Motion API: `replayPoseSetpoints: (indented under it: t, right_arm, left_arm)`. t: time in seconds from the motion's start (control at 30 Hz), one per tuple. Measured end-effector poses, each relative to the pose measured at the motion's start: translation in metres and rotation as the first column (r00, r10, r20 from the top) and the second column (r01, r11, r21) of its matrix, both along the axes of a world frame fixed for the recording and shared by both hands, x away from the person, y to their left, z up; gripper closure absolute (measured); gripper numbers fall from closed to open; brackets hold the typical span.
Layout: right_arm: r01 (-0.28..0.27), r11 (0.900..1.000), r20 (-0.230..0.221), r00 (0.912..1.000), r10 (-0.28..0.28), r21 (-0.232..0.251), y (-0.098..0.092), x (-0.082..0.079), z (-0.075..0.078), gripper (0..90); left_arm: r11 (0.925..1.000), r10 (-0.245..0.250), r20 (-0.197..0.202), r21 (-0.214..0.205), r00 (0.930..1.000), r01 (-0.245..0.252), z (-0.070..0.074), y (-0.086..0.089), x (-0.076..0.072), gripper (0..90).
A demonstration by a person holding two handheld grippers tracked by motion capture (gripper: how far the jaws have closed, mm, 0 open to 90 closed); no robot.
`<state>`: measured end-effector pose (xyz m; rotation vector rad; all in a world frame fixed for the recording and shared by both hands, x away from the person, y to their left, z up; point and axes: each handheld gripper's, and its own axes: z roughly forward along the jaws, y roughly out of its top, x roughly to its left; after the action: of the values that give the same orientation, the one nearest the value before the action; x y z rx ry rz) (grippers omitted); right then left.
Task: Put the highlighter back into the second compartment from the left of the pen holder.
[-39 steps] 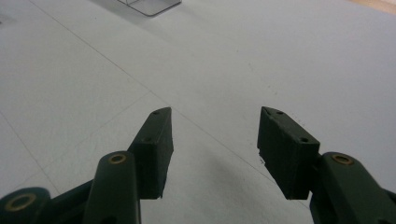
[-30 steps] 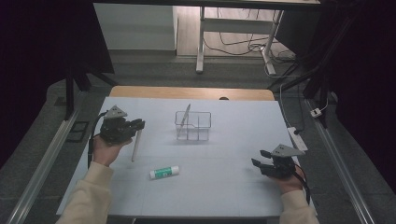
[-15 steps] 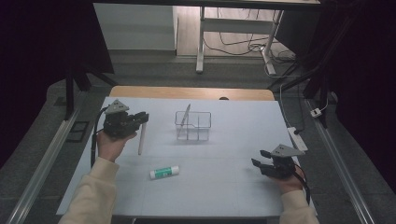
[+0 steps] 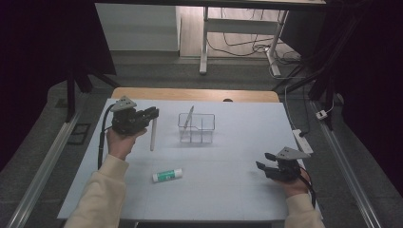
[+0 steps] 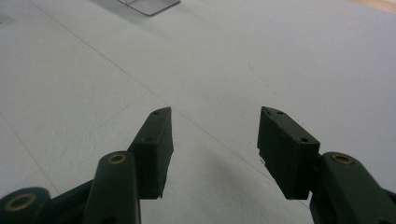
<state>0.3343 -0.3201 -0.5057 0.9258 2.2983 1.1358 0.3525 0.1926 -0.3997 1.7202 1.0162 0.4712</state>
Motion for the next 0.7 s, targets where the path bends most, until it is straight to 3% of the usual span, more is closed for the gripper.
replayPoseSetpoints:
  t: [0.7]
  right_arm:
    - [-0.002, 1.0, -0.002, 1.0, 0.002, 0.005, 0.0, 0.0, 0.0, 44.6]
  left_arm:
    - [0.9949, -0.028, 0.02, -0.097, 0.9994, 0.03, 0.01, -0.018, 0.019, 79.1]
